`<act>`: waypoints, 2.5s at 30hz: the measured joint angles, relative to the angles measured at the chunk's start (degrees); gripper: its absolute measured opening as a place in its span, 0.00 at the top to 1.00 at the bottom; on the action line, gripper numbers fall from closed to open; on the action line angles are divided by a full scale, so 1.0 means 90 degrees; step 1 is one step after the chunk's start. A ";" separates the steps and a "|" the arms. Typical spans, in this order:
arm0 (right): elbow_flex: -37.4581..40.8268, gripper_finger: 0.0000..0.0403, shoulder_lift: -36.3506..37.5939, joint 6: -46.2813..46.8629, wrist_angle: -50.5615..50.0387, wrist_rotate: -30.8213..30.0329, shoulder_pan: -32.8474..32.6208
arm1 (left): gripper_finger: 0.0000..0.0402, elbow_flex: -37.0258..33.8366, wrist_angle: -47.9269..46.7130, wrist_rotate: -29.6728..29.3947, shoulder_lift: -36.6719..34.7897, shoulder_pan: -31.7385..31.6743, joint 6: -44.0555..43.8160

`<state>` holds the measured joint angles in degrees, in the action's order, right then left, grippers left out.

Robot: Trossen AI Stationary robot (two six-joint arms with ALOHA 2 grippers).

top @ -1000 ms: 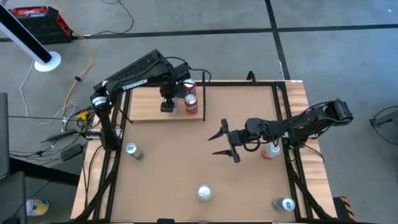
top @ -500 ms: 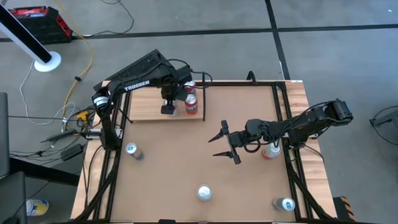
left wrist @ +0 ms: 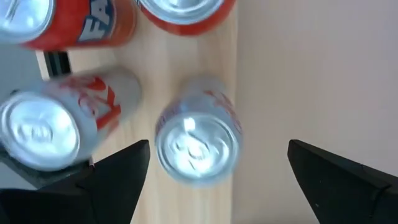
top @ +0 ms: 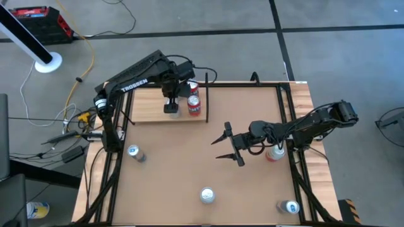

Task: Place canned beverage on shelf
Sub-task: Put the red-silver soda can on the shelf aligned with the other red-silver soda can

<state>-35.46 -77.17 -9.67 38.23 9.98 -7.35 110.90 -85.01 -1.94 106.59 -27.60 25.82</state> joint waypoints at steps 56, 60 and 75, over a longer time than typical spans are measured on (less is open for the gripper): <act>-0.0005 0.26 -0.0002 0.0020 0.0122 -0.0001 0.0126 | 1.00 -0.4304 0.3328 0.0966 -0.2459 -0.0432 0.0967; -0.0005 0.26 -0.0002 0.0021 0.0122 0.0000 0.0126 | 1.00 -0.4303 0.3348 0.0911 -0.2459 -0.0432 0.0943; -0.0005 0.26 -0.0002 0.0021 0.0117 0.0000 0.0126 | 1.00 -0.4295 0.3316 0.0815 -0.2459 -0.0378 0.0815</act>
<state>-35.51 -77.19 -9.48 39.29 9.98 -6.22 72.24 -55.16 5.40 84.47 -31.00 33.15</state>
